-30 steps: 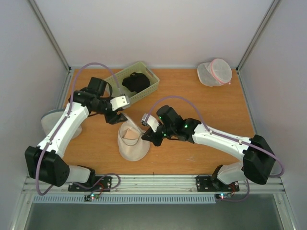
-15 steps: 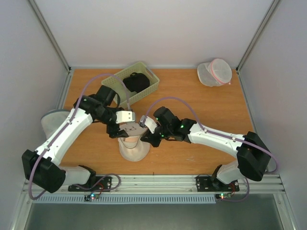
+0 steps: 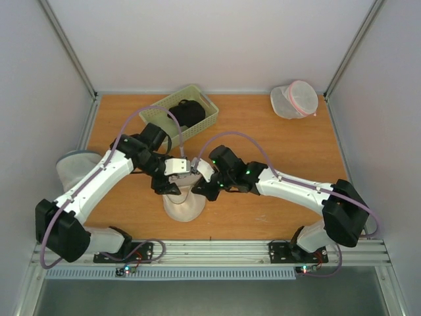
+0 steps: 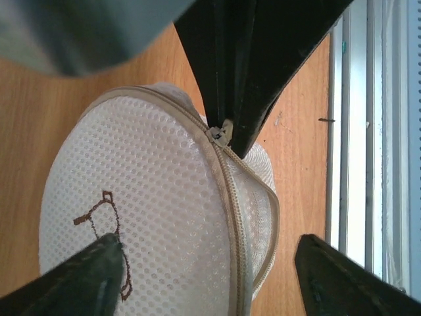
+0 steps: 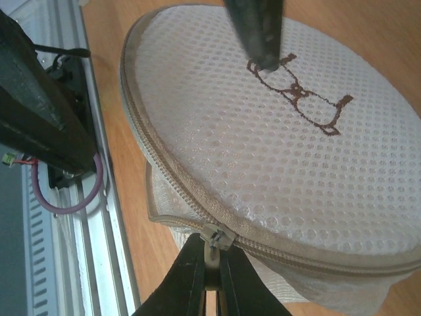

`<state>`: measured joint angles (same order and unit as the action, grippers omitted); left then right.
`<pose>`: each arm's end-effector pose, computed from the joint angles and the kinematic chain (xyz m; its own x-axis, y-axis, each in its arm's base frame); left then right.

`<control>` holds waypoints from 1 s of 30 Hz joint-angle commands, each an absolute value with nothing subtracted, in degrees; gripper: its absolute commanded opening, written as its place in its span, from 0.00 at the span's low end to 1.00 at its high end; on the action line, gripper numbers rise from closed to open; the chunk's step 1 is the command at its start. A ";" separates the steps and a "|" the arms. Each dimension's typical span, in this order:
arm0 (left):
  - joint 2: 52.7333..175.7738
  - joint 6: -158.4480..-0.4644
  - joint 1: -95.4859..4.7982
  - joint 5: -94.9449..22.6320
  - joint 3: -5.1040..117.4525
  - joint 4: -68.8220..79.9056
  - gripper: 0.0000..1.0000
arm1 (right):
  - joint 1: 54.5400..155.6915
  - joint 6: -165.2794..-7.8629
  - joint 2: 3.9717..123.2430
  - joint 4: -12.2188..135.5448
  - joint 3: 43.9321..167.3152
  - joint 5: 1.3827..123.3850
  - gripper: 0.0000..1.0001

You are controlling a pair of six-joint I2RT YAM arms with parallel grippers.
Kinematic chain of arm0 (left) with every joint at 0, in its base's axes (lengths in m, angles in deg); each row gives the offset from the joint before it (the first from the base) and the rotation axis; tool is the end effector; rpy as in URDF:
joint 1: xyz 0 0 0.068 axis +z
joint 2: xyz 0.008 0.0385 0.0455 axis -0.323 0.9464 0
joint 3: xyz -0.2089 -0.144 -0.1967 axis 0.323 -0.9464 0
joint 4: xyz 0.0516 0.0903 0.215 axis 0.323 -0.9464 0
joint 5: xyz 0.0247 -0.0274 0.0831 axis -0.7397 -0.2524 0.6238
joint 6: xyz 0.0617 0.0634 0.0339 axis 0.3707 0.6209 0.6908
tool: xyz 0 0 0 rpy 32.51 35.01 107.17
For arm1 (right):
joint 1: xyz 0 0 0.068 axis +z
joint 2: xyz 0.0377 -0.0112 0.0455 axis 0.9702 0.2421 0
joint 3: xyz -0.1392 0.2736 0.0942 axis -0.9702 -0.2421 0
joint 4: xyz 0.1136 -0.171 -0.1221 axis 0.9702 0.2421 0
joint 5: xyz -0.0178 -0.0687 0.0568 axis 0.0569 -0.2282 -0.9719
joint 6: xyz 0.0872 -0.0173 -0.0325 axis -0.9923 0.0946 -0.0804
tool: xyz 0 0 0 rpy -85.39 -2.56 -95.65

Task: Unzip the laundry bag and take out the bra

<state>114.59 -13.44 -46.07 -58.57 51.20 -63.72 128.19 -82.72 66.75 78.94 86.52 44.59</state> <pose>0.1635 -0.1333 0.3009 -0.0899 0.8331 -0.5457 0.9950 0.0506 -0.0867 0.1657 0.2735 0.2681 -0.4835 -0.5471 -0.6834 -0.8740 0.3446 0.3425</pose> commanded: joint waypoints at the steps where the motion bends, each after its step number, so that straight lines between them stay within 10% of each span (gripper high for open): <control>1: 115.61 -13.71 -47.28 -57.82 48.96 -60.84 0.68 | 128.55 -82.65 66.85 76.37 88.78 43.34 0.01; 5: 115.90 -15.42 -47.32 -55.69 48.31 -57.57 0.38 | 128.44 -82.62 66.82 76.20 88.79 42.82 0.01; 11: 115.37 -16.95 -47.41 -56.26 46.46 -56.23 0.52 | 126.62 -85.89 66.49 75.56 88.72 40.19 0.01; 23: 115.24 -19.80 -47.41 -52.78 46.43 -52.55 0.02 | 123.80 -90.70 66.47 73.09 87.03 33.93 0.01; 30: 114.12 -19.13 -47.41 -51.75 48.00 -56.85 0.01 | 119.01 -89.25 67.81 79.69 88.44 34.25 0.01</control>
